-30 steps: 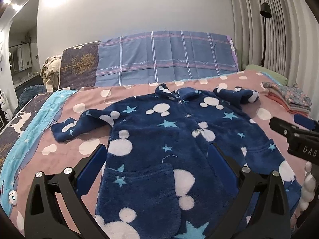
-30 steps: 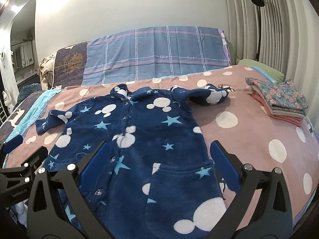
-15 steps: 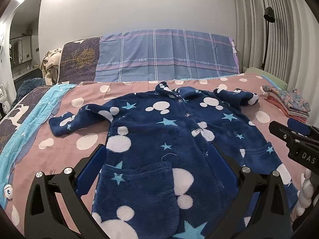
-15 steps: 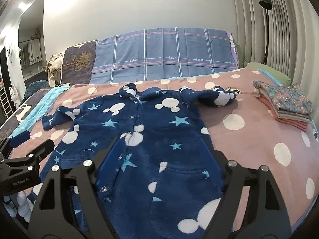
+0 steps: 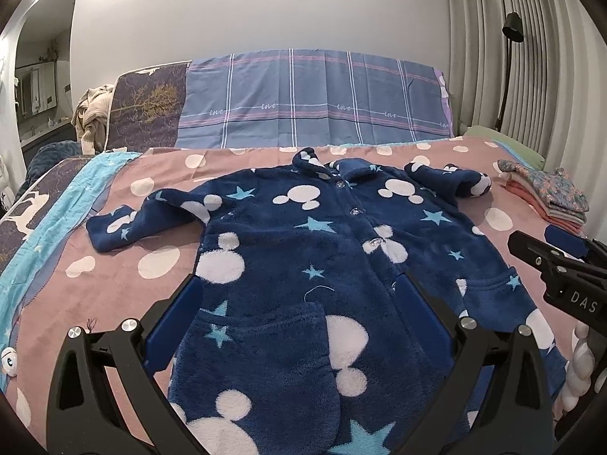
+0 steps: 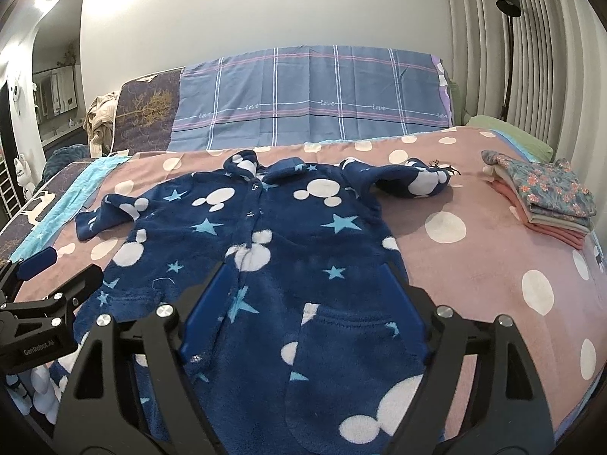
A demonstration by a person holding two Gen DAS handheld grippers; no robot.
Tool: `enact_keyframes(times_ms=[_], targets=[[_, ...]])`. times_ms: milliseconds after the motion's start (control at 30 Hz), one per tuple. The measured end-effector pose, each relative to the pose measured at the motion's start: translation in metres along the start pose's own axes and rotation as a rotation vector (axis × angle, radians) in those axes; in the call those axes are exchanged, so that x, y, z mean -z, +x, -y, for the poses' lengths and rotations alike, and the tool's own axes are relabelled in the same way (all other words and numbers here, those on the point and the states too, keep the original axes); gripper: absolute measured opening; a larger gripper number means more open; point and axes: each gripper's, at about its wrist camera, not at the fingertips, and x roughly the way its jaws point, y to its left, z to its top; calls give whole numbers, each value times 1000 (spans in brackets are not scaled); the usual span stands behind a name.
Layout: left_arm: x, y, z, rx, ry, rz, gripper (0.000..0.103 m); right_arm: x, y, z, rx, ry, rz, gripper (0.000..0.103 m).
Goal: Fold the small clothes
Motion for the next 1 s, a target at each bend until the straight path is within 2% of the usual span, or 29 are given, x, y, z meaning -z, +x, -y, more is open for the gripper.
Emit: enact_keyframes(times_ms=[367, 600, 633, 700, 833, 867, 900, 967, 1000], targets=[[3, 14, -12, 24, -34, -25, 102, -1, 9, -1, 24, 2, -28, 83], [5, 25, -53, 67, -152, -26, 102, -2, 22, -4, 38, -26, -62, 85], [6, 28, -66, 65, -178, -28, 100, -3, 24, -4, 41, -35, -66, 85], [6, 34, -92, 64, -229, -39, 91, -4, 27, -7, 50, -59, -71, 86], [4, 54, -180, 55, -465, -87, 77, -10, 34, -10, 68, -101, -73, 87], [2, 62, -206, 24, -529, -102, 74, -11, 36, -10, 72, -107, -73, 88], [1, 67, -222, -9, -555, -108, 73, -12, 39, -11, 76, -112, -74, 88], [-9, 84, -262, -126, -586, -123, 72, -13, 44, -12, 83, -121, -80, 89], [-13, 90, -273, -145, -598, -129, 72, -14, 48, -13, 89, -124, -84, 89]])
